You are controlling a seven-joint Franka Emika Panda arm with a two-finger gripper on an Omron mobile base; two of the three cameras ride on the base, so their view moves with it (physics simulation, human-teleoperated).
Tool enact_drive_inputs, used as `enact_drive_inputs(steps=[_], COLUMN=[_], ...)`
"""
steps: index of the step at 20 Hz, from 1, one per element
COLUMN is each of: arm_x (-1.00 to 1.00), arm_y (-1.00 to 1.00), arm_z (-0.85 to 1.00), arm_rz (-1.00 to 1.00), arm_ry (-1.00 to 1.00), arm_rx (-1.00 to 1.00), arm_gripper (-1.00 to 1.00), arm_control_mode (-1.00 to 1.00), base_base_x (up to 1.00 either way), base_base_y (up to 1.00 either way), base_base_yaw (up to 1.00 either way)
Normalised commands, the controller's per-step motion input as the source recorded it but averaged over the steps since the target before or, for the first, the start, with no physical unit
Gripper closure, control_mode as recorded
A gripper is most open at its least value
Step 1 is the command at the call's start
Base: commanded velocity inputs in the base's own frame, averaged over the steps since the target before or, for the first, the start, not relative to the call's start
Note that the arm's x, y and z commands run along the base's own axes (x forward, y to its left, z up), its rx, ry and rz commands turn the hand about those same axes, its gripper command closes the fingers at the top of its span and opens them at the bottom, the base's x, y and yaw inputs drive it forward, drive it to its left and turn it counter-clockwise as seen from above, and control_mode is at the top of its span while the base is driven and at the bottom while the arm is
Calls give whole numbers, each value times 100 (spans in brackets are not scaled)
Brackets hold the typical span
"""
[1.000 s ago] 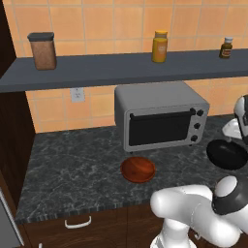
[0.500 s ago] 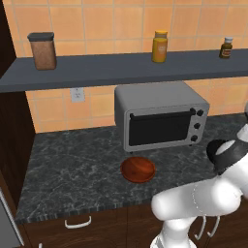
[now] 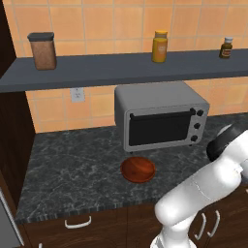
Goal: Pick up the bowls on the counter and stack them on top of one another in the open cabinet. Place the smaller bowl on top of the larger bowl.
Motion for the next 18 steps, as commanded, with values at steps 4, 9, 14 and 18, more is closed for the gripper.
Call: enact_drive_inputs(steps=[4,9,14,18], arm_x=[31,14,21,18], arm_y=[-15,0,0,0], arm_z=[-25,-51,-54,-45], arm_rz=[0,0,-1,-1], arm_ry=[2,2,5,5], arm_rx=[8,3,0,0], arm_gripper=[-100,-100,-100,-100], arm_control_mode=[-100,-100,-100,-100], base_base_x=[0,0,0,0], base_base_y=[0,0,0,0], base_base_yaw=[0,0,0,0])
